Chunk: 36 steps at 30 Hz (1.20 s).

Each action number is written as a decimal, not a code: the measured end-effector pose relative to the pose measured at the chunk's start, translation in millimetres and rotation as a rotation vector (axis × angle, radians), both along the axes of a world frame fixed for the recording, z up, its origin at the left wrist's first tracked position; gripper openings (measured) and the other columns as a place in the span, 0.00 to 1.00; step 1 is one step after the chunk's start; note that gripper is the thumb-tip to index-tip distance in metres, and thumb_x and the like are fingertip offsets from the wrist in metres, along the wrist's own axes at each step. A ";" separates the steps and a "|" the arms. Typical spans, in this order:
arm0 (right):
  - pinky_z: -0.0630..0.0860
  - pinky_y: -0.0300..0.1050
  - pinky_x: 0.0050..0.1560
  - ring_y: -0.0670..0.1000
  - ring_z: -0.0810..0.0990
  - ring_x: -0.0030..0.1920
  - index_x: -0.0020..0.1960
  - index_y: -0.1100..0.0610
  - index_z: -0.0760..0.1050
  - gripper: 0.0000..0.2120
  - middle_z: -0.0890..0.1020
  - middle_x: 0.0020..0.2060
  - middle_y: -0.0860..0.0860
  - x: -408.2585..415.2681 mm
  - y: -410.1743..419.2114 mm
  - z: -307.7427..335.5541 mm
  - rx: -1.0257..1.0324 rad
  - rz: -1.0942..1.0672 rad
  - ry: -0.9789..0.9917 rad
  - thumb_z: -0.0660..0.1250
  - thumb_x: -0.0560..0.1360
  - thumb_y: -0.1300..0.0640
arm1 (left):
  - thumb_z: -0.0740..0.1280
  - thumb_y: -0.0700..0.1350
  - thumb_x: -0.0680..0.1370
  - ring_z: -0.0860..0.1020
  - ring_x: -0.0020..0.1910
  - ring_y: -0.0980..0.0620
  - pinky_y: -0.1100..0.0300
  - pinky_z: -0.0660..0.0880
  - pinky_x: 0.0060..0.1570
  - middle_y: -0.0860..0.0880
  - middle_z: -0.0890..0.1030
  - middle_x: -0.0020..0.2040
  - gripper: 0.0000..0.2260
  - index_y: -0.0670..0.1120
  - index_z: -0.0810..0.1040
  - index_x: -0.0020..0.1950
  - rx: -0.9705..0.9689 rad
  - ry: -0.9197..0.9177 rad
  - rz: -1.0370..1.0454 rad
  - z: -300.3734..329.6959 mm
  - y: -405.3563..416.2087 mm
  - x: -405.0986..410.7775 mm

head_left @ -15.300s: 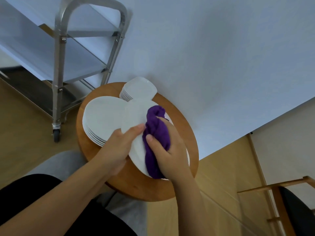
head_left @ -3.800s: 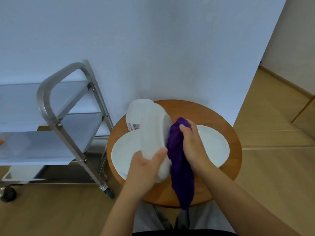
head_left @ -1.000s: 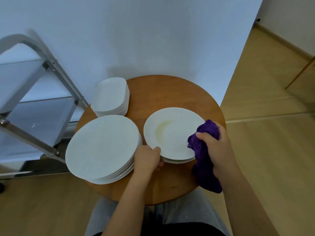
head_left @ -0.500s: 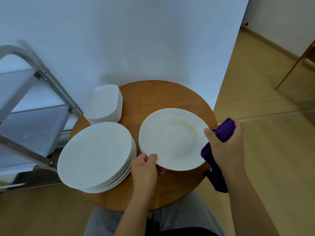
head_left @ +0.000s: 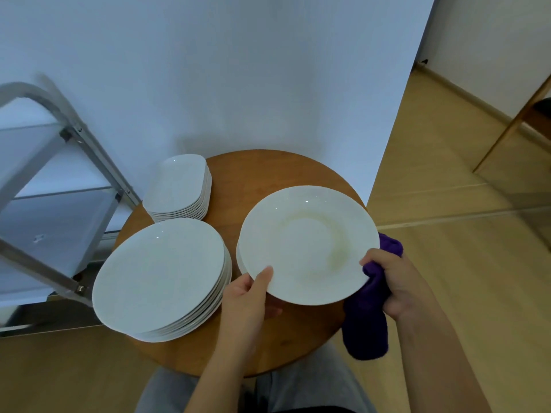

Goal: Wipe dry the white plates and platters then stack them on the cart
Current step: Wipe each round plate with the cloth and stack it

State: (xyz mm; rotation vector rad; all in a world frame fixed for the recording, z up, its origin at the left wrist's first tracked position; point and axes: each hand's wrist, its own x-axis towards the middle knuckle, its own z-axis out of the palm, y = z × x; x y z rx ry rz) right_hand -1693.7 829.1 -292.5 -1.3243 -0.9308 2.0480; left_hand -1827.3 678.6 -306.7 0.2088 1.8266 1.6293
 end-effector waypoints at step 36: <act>0.57 0.52 0.72 0.53 0.60 0.73 0.76 0.50 0.51 0.29 0.59 0.75 0.51 -97.4 -102.2 6.2 1.363 0.978 -0.484 0.52 0.79 0.41 | 0.53 0.52 0.82 0.79 0.55 0.51 0.54 0.77 0.52 0.51 0.81 0.54 0.14 0.51 0.75 0.59 0.480 -0.389 0.328 6.2 -21.7 27.9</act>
